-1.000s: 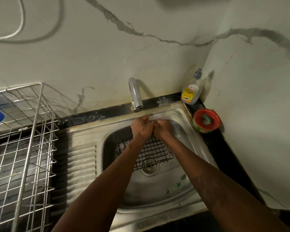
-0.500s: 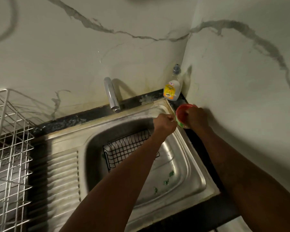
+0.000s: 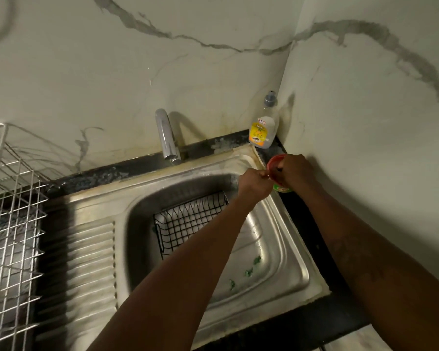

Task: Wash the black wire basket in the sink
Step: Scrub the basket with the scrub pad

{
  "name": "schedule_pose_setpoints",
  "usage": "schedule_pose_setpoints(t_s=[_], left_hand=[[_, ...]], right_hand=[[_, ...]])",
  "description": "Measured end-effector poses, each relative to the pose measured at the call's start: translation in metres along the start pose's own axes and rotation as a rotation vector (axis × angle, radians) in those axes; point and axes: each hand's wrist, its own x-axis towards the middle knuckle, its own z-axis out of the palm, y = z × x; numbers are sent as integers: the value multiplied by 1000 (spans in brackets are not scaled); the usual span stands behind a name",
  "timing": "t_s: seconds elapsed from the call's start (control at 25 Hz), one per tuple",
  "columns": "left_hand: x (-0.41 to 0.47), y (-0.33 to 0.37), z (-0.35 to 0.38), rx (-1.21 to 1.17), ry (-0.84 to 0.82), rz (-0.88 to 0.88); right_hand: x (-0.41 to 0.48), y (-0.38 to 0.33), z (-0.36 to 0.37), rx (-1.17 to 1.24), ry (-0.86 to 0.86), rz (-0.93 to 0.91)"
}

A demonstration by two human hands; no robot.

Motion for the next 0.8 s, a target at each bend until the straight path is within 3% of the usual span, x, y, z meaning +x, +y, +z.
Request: schedule_pose_setpoints(t_s=[0.12,0.2,0.36,0.44,0.56,0.64,0.8], left_hand=[[-1,-6,0,-86,-1,-27],[-4,-17,-8,-165,8,-57],[-17,-63,-48,-196,130,-108],[-31,-94,-76,-223,213,-153],[-46,-150,-110,-124,389,-260],[-53,-184,-122,-48,482,-336],[-60,-231,-127,115,478,-371]], right_hand=[[-1,0,1,26,-16,-16],[-9,0,-7,86,99,-4],[-34,-8,-25,485,344,17],[-53,-30,-27,752,296,76],[-71,-76,0,1099,88,127],[-80,-107,33,1176,-3,147],[-91,-158,113,1145,-125,115]])
